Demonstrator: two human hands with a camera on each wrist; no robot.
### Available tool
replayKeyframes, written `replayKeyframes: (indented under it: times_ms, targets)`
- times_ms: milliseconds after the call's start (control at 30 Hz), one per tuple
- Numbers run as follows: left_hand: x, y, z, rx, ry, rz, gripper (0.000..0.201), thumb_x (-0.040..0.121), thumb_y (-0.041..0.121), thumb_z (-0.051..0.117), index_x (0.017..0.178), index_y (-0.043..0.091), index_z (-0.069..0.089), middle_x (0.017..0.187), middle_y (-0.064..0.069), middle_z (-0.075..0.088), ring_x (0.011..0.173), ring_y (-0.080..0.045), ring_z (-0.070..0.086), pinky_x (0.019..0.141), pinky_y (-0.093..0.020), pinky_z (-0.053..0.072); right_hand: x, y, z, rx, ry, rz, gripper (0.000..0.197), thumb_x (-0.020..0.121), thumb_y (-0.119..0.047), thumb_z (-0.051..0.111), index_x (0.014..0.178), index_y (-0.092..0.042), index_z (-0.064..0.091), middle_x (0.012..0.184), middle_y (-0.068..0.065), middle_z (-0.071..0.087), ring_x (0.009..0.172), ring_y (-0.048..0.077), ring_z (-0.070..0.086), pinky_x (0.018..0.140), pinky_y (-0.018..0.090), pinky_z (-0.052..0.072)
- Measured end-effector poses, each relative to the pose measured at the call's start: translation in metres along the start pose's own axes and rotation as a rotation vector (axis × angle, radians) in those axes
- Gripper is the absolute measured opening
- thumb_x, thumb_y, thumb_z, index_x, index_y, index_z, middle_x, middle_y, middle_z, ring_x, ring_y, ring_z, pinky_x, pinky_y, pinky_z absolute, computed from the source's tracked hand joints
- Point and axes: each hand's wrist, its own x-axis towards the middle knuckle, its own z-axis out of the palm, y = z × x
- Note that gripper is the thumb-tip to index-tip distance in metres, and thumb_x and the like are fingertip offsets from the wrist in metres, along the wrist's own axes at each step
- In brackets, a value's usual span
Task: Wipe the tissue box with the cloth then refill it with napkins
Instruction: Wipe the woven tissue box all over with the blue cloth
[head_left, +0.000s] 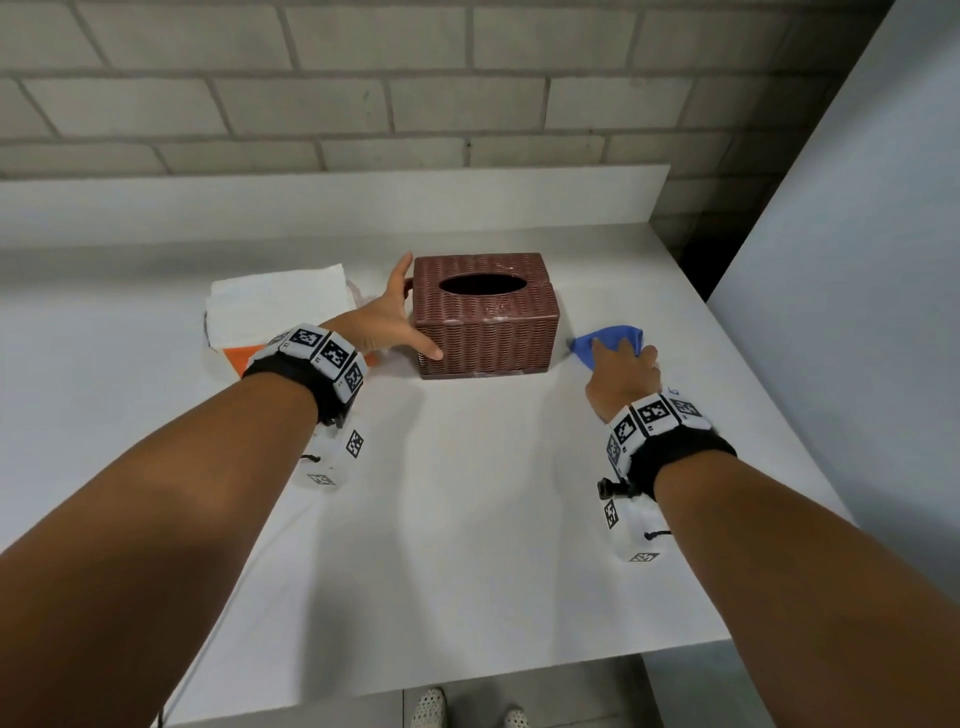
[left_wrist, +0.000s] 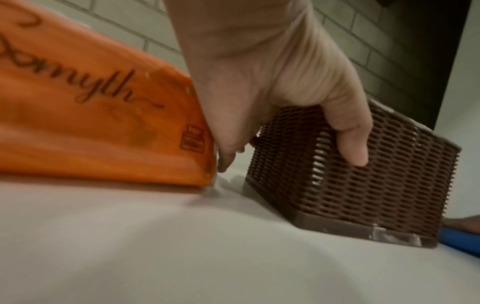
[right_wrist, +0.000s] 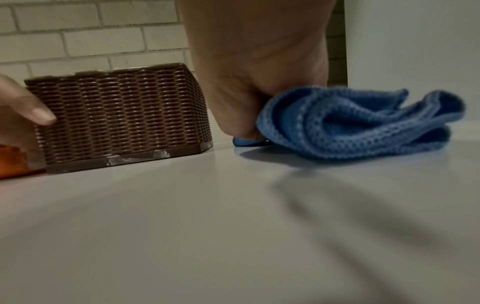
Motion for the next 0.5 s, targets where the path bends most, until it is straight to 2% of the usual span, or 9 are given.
replayKeyframes:
  times_ms: [133,233,267,300,333,367,400,433,500]
  targets:
    - [0.003,-0.001,0.002,-0.063,0.011,-0.002,0.138,0.057,-0.003,0.084,0.15,0.028,-0.013,0.156,-0.008,0.022,0.145,-0.021,0.021,0.116,-0.048,0.025,0.005,0.002,-0.007,0.156,-0.019,0.009,0.052,0.096,-0.013,0.039,0.147,-0.022,0.032,0.144,0.014,0.041,0.13,0.038,0.037,0.106,0.044,0.037]
    - [0.005,0.002,0.008,-0.176,0.036,0.01,0.117,0.065,-0.01,0.077,0.15,0.022,0.004,0.136,0.0,0.043,0.131,-0.018,0.037,0.105,-0.033,0.036,0.014,0.005,-0.021,0.441,0.007,0.049,0.038,0.097,-0.017,0.041,0.133,-0.01,0.05,0.131,0.02,0.055,0.123,0.036,0.05,0.104,0.04,0.037]
    - [0.004,0.005,0.011,-0.21,0.046,0.018,0.108,0.067,-0.009,0.076,0.149,0.019,0.011,0.126,0.005,0.047,0.123,-0.015,0.043,0.1,-0.03,0.038,0.014,0.006,-0.028,0.594,0.043,0.051,0.032,0.099,-0.024,0.041,0.121,-0.008,0.059,0.121,0.02,0.061,0.115,0.035,0.055,0.099,0.038,0.04]
    - [0.005,0.006,0.012,-0.255,0.05,0.031,0.103,0.066,-0.005,0.078,0.147,0.017,0.018,0.12,0.006,0.05,0.117,-0.013,0.048,0.098,-0.028,0.04,0.013,0.005,-0.034,0.778,0.084,0.049,0.034,0.099,-0.033,0.041,0.098,-0.01,0.065,0.101,0.018,0.065,0.101,0.033,0.058,0.09,0.036,0.042]
    - [0.005,0.007,0.014,-0.304,0.045,0.041,0.101,0.062,0.002,0.081,0.145,0.015,0.023,0.12,0.004,0.053,0.114,-0.013,0.051,0.097,-0.028,0.042,0.009,0.004,-0.041,0.951,0.133,0.064,0.04,0.099,-0.041,0.039,0.074,-0.016,0.059,0.078,0.01,0.06,0.086,0.03,0.055,0.081,0.033,0.04]
    - [0.006,0.007,0.014,-0.35,0.045,0.045,0.097,0.06,0.009,0.08,0.143,0.013,0.029,0.121,0.002,0.055,0.113,-0.014,0.054,0.094,-0.028,0.045,0.008,0.001,-0.046,1.066,0.182,0.084,0.044,0.099,-0.045,0.038,0.062,-0.023,0.046,0.066,0.004,0.05,0.075,0.027,0.048,0.077,0.031,0.037]
    - [0.004,0.009,0.015,-0.379,0.05,0.041,0.087,0.062,0.015,0.077,0.139,0.013,0.036,0.119,0.002,0.058,0.11,-0.013,0.056,0.09,-0.026,0.047,0.006,-0.003,-0.051,1.142,0.221,0.082,0.043,0.099,-0.043,0.037,0.059,-0.027,0.04,0.061,0.001,0.043,0.067,0.024,0.044,0.074,0.031,0.036]
    - [0.003,0.01,0.016,-0.401,0.055,0.037,0.075,0.065,0.019,0.072,0.134,0.013,0.043,0.114,0.004,0.061,0.106,-0.011,0.058,0.087,-0.025,0.047,0.003,-0.008,-0.056,1.181,0.26,0.059,0.038,0.099,-0.036,0.037,0.062,-0.029,0.041,0.062,0.001,0.041,0.063,0.022,0.041,0.072,0.032,0.037]
    - [0.001,0.013,0.018,-0.423,0.056,0.024,0.045,0.075,0.028,0.066,0.118,0.017,0.057,0.098,0.01,0.07,0.098,-0.009,0.061,0.087,-0.024,0.046,-0.005,-0.021,-0.066,1.175,0.327,-0.034,0.025,0.095,-0.016,0.033,0.087,-0.024,0.056,0.075,0.008,0.048,0.068,0.024,0.044,0.072,0.035,0.038]
